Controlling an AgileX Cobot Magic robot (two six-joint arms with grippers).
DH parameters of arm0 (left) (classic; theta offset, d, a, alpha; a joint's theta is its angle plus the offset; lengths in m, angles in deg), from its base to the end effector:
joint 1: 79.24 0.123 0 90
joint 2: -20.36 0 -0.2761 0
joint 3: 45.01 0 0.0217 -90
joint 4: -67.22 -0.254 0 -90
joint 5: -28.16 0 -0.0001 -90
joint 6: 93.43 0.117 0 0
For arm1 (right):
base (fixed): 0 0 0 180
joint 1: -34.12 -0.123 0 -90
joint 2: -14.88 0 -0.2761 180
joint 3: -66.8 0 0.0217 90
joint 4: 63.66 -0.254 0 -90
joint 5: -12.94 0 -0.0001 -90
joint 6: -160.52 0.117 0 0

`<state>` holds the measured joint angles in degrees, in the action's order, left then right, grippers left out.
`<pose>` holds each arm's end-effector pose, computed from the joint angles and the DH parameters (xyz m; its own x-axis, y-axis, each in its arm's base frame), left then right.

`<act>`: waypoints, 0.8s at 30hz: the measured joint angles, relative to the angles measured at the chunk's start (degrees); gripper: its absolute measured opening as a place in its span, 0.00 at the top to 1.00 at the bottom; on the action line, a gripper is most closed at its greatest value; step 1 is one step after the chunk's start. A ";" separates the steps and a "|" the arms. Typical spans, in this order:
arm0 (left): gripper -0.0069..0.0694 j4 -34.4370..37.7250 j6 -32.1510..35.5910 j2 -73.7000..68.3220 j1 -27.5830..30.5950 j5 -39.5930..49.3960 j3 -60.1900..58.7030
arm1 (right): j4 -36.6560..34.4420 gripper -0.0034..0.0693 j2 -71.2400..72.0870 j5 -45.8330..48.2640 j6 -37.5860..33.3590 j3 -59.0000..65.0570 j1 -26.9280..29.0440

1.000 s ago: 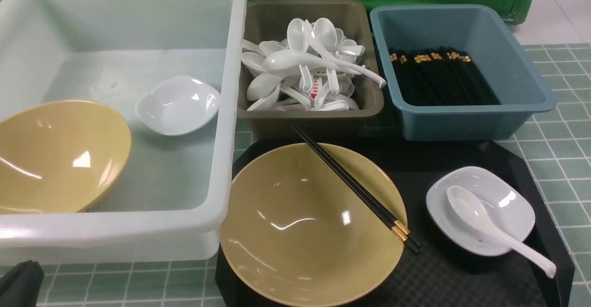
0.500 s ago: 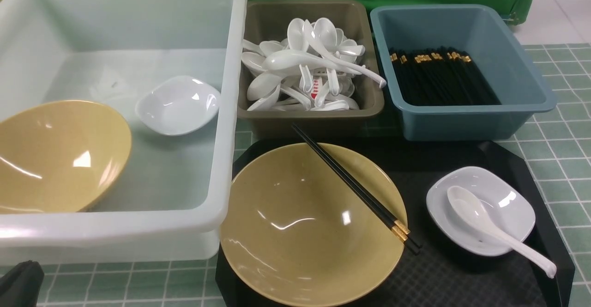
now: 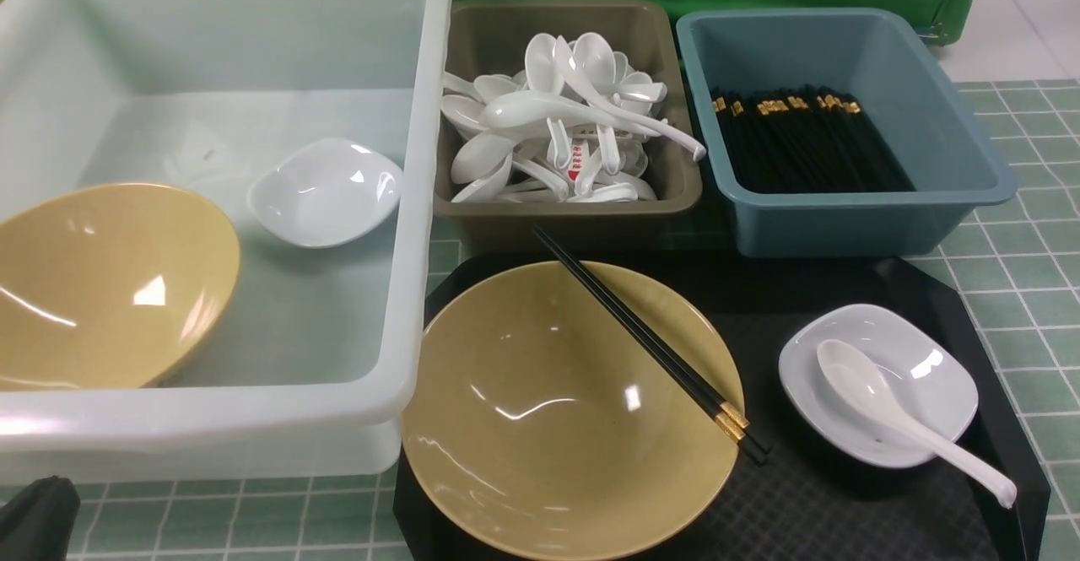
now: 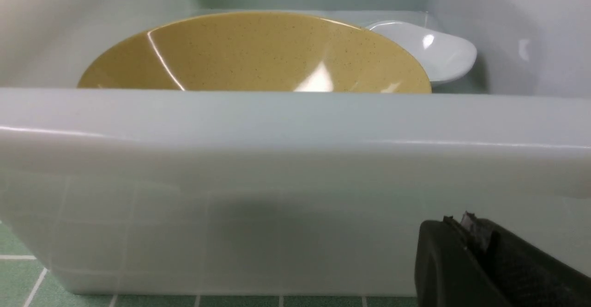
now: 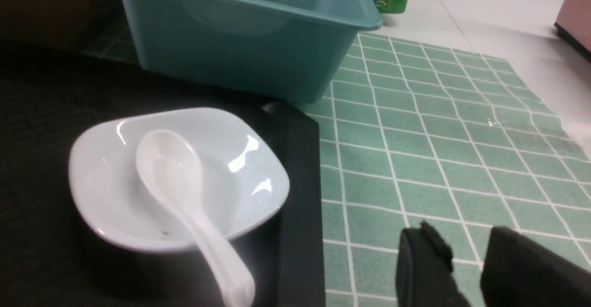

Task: On blue table put chopsticks spoon bowls plates into blue grey white boxes.
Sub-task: 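Move the grippers toward the tableware on the black tray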

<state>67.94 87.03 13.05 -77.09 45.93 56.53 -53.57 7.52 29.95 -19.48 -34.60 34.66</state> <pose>0.0915 0.0030 0.1710 -0.2338 -0.0127 -0.9722 -0.0347 0.9994 -0.0047 0.0919 -0.0069 0.1721 -0.2271 -0.1654 -0.9597 0.0216 0.9844 -0.1748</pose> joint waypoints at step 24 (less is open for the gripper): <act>0.93 50.52 -22.11 0.00 0.00 -6.95 0.00 | -7.65 0.63 0.00 -9.41 45.78 0.00 0.00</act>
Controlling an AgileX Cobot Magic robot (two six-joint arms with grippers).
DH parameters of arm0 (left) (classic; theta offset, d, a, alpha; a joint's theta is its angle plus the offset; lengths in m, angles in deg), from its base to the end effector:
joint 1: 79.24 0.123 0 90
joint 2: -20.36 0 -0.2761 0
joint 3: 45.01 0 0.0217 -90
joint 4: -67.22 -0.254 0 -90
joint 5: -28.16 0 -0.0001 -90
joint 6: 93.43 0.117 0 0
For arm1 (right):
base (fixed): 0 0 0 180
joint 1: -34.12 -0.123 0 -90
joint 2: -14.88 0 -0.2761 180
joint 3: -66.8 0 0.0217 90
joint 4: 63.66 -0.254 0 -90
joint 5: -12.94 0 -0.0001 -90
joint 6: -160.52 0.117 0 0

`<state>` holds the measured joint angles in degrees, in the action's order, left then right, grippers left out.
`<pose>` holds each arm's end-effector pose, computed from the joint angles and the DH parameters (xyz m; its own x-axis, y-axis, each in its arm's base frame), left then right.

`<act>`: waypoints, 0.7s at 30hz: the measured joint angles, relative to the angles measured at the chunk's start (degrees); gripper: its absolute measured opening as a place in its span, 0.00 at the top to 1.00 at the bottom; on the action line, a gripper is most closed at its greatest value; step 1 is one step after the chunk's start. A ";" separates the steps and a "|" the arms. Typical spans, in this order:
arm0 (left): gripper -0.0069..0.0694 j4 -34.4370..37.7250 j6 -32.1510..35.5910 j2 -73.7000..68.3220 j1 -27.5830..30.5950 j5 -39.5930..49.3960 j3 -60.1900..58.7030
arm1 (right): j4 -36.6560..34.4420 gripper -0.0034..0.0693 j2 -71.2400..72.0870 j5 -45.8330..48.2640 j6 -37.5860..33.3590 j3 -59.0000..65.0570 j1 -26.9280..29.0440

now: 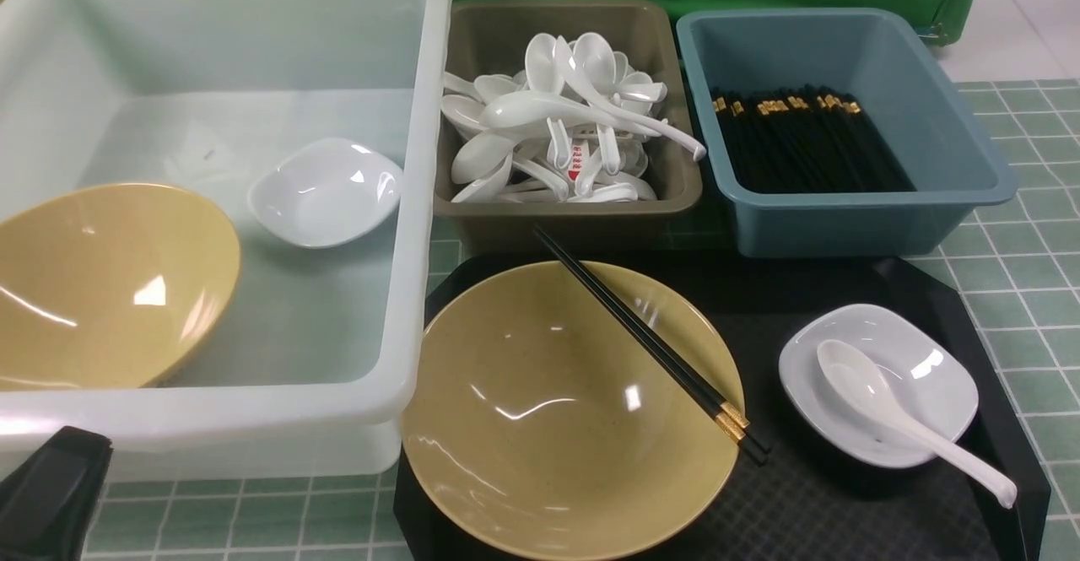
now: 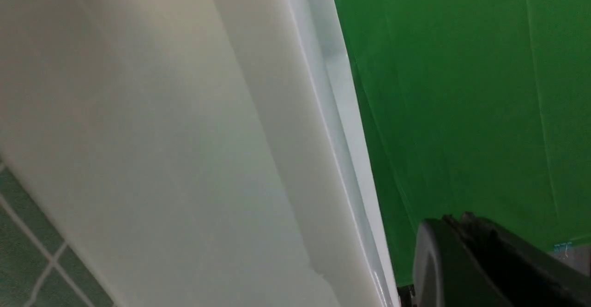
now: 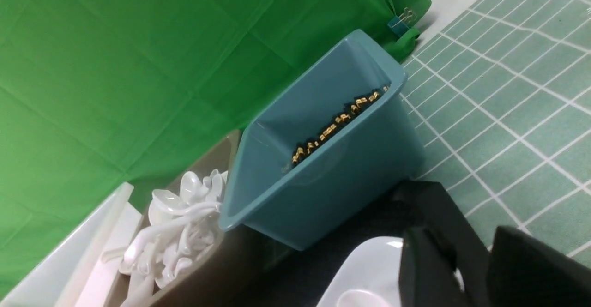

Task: On blue table put chopsticks spoon bowls plates into blue grey white boxes.
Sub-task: 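Move the grippers toward the tableware on the black tray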

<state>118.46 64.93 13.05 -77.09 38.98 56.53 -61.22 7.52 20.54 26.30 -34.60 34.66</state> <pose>0.0940 -0.0137 0.1932 -0.1176 -0.9479 -0.2961 -0.0101 0.2993 -0.9541 0.0948 -0.0016 0.1906 -0.0347 0.6869 -0.7259 0.0535 0.7266 0.6850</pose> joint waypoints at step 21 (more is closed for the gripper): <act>0.93 -34.02 28.62 -32.06 0.00 40.95 42.64 | -0.05 0.90 -32.30 38.43 -39.38 -39.86 -14.05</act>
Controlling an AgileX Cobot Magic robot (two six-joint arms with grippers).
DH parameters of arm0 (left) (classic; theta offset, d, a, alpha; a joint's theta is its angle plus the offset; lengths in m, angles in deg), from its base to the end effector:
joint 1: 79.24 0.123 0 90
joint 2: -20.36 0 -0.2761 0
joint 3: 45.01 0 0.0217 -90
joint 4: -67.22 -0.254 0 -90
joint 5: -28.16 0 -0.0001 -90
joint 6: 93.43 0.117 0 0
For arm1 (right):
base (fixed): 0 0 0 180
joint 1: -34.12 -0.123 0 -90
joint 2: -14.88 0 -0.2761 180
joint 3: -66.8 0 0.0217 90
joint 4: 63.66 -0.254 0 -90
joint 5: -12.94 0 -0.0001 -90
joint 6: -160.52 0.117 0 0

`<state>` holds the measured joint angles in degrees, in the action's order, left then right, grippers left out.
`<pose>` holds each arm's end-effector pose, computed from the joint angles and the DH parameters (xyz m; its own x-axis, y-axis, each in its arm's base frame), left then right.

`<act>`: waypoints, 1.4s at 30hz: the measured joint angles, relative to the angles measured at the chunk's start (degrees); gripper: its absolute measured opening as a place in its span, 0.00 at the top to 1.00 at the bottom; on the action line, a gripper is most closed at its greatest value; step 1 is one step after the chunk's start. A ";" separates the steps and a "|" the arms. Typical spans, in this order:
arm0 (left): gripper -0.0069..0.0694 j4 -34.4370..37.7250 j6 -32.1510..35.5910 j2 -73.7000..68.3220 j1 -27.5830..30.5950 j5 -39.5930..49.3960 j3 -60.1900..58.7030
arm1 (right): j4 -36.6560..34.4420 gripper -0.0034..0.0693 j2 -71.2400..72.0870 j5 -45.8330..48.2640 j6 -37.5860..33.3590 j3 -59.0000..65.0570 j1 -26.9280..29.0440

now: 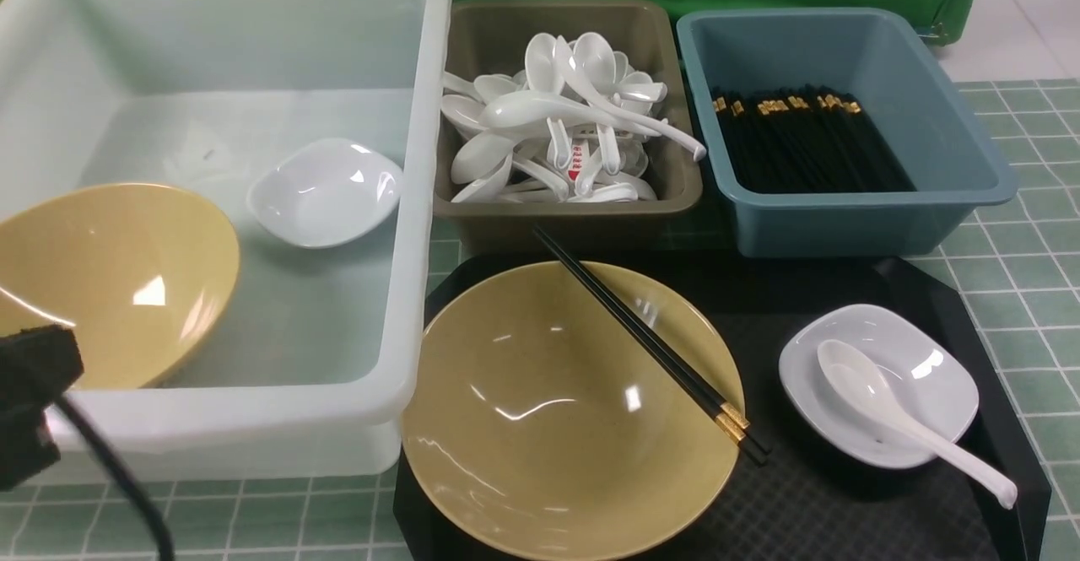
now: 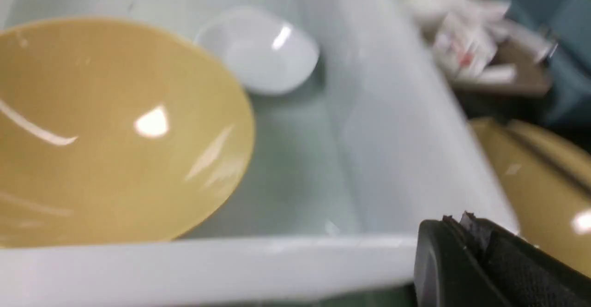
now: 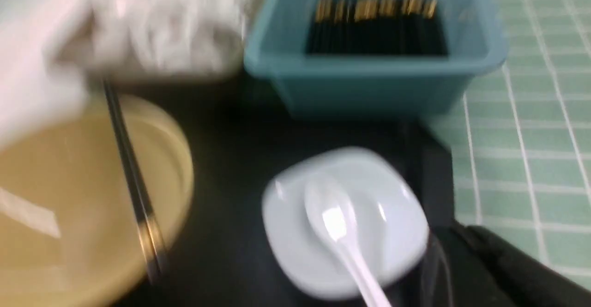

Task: On blue table put chopsticks spoon bowls plates into blue grey white boxes.
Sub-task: 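Move the grippers toward the tableware on the black tray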

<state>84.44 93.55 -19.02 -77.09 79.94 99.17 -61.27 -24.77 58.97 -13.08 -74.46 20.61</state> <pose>0.1199 -0.0227 0.3176 -0.5920 -0.0880 -0.8011 0.1125 0.9753 -0.1903 0.1256 0.0266 0.3054 -0.5647 -0.0507 -0.8237 -0.1633 0.9852 0.0513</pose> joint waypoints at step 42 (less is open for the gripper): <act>0.93 -6.58 12.39 -29.46 -28.36 2.94 13.93 | -9.90 0.14 -78.58 24.16 -21.52 -57.60 -21.54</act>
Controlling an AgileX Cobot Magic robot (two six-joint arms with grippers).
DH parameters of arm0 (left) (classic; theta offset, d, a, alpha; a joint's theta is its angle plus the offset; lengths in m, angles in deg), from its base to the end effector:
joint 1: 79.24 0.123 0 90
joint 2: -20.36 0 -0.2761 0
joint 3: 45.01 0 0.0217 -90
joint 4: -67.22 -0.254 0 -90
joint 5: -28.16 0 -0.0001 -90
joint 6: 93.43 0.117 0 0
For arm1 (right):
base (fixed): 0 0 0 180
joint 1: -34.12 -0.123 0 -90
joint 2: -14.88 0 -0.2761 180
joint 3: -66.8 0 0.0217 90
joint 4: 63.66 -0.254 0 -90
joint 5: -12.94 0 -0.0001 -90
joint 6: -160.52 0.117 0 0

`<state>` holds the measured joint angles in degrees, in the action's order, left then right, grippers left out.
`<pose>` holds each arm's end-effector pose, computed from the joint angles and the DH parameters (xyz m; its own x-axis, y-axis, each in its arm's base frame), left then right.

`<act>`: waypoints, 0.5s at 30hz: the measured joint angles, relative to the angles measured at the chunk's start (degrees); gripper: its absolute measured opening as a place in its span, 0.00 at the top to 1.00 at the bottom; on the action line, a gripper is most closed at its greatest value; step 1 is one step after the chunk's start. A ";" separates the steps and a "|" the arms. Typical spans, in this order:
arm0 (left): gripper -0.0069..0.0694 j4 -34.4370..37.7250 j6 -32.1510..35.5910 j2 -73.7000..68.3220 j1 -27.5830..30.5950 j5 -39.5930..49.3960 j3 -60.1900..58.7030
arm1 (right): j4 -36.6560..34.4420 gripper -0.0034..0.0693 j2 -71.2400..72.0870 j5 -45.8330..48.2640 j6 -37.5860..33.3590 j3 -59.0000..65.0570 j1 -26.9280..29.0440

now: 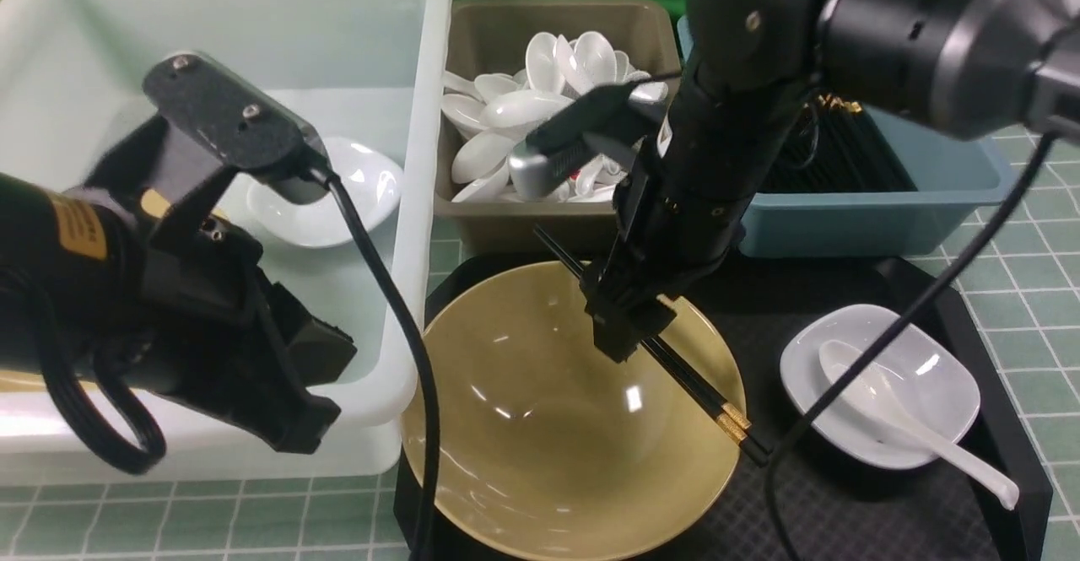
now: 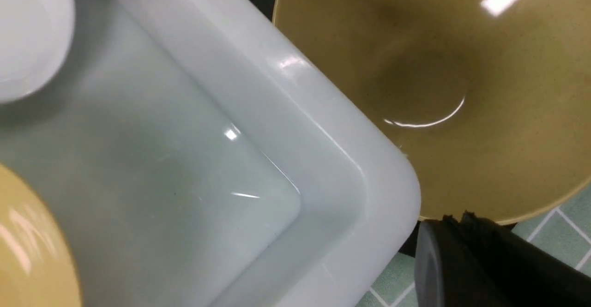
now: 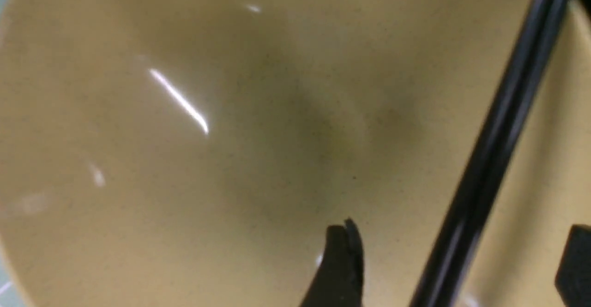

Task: On blue table put chopsticks spoon bowls plates into blue grey white boxes.
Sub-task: 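Move the grippers toward the tableware on the black tray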

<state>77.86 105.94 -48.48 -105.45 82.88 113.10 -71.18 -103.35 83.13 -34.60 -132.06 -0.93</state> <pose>0.1904 -0.1134 0.3042 -0.5982 0.5457 -0.5869 0.6682 0.7439 0.0106 0.3241 0.2450 0.2322 -0.6575 -0.7248 -0.2058 -0.7493 0.6575 0.0781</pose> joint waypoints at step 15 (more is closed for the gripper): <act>0.93 0.00 -0.06 0.00 0.00 -3.20 -0.04 | 2.38 0.53 -3.52 -0.04 1.43 -0.04 -0.10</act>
<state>77.86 105.88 -48.48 -105.45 79.68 113.05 -68.80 -106.87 83.09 -33.17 -132.10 -1.03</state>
